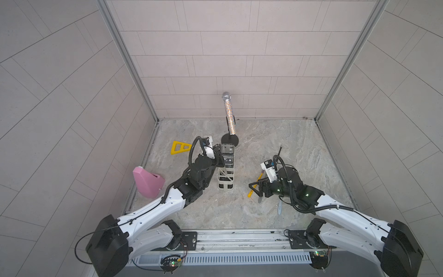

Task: Place the toothbrush into the toothbrush holder
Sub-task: Place the toothbrush in the toothbrush holder.

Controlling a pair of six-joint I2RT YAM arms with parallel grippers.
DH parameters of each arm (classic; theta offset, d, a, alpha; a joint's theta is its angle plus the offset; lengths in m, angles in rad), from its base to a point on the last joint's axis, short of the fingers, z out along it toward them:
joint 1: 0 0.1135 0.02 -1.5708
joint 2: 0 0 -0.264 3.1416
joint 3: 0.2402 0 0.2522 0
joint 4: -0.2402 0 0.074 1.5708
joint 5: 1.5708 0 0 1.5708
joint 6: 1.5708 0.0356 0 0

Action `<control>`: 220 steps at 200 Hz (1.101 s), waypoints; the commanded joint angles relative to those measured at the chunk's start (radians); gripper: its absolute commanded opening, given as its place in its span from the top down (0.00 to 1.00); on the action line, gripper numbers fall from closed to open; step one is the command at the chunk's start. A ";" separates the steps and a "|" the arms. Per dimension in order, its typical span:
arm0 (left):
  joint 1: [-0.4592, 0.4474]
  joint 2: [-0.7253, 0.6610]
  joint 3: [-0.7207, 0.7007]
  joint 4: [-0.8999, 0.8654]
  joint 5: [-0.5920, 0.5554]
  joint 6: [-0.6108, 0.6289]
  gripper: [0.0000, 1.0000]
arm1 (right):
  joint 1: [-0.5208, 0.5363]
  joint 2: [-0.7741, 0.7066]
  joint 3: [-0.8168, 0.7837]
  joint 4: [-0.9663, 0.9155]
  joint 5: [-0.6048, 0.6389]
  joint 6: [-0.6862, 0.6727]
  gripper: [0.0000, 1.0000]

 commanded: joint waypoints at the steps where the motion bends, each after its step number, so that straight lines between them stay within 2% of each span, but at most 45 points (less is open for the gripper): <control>1: -0.031 0.000 -0.049 0.053 -0.097 0.064 1.00 | -0.001 -0.040 -0.019 0.015 0.029 -0.002 0.22; 57: -0.062 0.042 -0.049 0.099 -0.123 0.091 1.00 | -0.001 -0.102 -0.040 -0.011 0.059 -0.007 0.22; 106: -0.092 0.056 0.039 0.067 -0.114 0.147 1.00 | -0.001 -0.103 -0.046 -0.010 0.062 -0.007 0.22; 165: -0.111 0.114 0.044 0.139 -0.115 0.176 1.00 | 0.000 -0.108 -0.053 -0.018 0.068 -0.020 0.22; 220: -0.121 0.131 0.107 0.115 -0.110 0.223 1.00 | 0.000 -0.095 -0.053 -0.009 0.063 -0.026 0.22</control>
